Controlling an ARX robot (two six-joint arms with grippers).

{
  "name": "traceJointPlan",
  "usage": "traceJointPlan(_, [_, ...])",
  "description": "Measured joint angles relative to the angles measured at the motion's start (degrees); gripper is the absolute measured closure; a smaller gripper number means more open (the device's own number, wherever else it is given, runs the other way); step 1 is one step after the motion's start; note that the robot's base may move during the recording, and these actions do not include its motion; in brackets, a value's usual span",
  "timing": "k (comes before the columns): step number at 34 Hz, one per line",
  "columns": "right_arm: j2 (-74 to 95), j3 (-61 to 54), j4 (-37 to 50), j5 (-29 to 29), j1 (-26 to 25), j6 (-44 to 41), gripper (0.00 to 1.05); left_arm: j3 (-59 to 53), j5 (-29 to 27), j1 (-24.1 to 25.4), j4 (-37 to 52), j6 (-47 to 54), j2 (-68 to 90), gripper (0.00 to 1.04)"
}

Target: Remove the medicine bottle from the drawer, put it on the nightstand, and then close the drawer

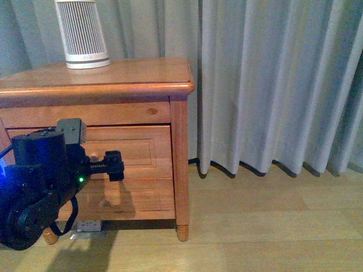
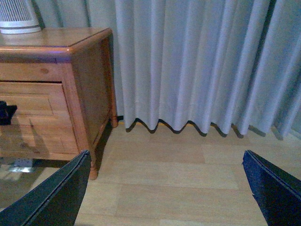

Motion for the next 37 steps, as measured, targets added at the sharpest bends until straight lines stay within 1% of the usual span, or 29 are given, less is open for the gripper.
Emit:
traceJointPlan(11, [0.0, 0.0, 0.0, 0.0, 0.0, 0.0, 0.07, 5.75, 0.04, 0.33, -0.33, 3.34, 4.28, 0.07])
traceJointPlan(25, [0.0, 0.0, 0.0, 0.0, 0.0, 0.0, 0.07, 11.28, 0.28, 2.16, -3.76, 5.07, 7.19, 0.07])
traceJointPlan(26, [0.0, 0.0, 0.0, 0.0, 0.0, 0.0, 0.07, 11.28, 0.46, 2.16, -3.93, 5.09, 7.21, 0.09])
traceJointPlan(28, [0.0, 0.0, 0.0, 0.0, 0.0, 0.0, 0.07, 11.32, 0.5, 2.14, -4.02, 5.07, 7.26, 0.19])
traceJointPlan(29, [0.0, 0.0, 0.0, 0.0, 0.0, 0.0, 0.07, 11.47, 0.5, 2.16, -4.09, 5.05, 7.37, 0.26])
traceJointPlan(31, [0.0, 0.0, 0.0, 0.0, 0.0, -0.02, 0.07, 11.54, 0.5, 2.16, -4.09, 5.05, 7.5, 0.33])
traceJointPlan(32, [0.0, 0.0, 0.0, 0.0, 0.0, 0.0, 0.07, 11.54, 0.46, 2.16, -4.07, 5.03, 7.63, 0.4])
traceJointPlan(34, [0.0, 0.0, 0.0, 0.0, 0.0, 0.0, 0.07, 11.54, 0.46, 2.19, -4.07, 5.03, 7.82, 0.5])
traceJointPlan(37, [0.0, 0.0, 0.0, 0.0, 0.0, 0.0, 0.07, 11.54, 0.48, 2.19, -4.09, 5.03, 7.91, 0.61])
